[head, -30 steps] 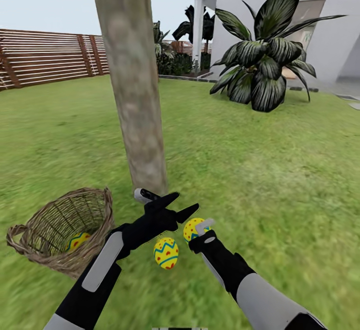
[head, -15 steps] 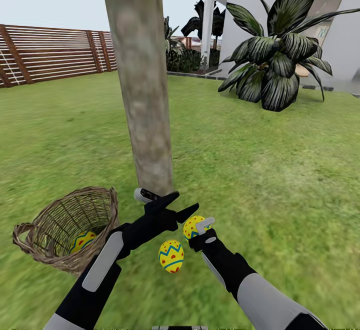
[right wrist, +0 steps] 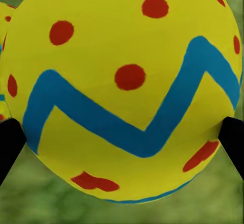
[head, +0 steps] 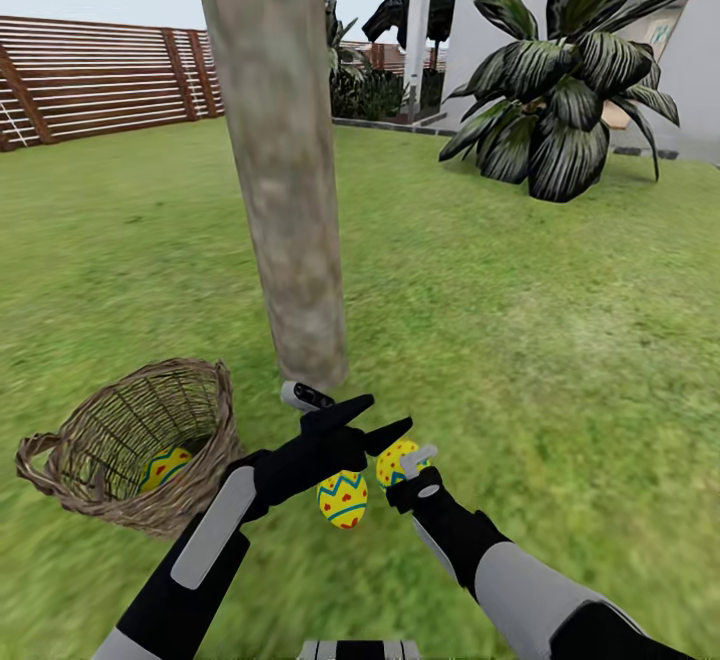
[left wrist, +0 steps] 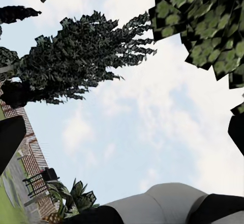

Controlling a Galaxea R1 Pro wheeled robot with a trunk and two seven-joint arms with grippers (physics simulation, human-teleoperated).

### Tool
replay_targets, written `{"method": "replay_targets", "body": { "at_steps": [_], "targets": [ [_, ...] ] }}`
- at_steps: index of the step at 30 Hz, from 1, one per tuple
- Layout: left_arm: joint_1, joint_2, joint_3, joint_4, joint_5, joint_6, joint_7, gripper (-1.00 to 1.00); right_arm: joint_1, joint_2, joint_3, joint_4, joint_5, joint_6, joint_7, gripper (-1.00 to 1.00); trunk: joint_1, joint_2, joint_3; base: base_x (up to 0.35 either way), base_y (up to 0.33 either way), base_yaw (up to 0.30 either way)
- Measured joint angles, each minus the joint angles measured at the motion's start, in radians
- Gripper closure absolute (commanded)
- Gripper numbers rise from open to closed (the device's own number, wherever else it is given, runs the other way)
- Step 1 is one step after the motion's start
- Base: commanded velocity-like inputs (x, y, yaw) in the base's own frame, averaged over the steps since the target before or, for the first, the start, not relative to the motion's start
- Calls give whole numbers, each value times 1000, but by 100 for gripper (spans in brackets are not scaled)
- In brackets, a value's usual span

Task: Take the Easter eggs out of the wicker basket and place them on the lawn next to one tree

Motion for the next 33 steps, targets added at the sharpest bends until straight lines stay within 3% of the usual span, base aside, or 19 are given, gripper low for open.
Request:
{"method": "replay_targets", "body": {
  "at_steps": [4,13,27,33],
  "targets": [
    [0,0,-1,-7,1,0,0,-100,-11,-1,0,41,2,-7,-1,100,2,-1,-16,0,0,0],
    [0,-5,-12,-9,0,0,0,-100,-13,-4,1,44,9,-124,3,100,6,-3,-50,0,0,0],
    [0,-5,-12,-9,1,0,0,-100,-13,-5,0,42,8,-132,0,100,12,-6,-104,0,0,0],
    [0,-5,-12,-7,1,0,0,-100,-13,-7,-2,41,7,-132,-1,100,12,-6,-105,0,0,0]
  ]
}}
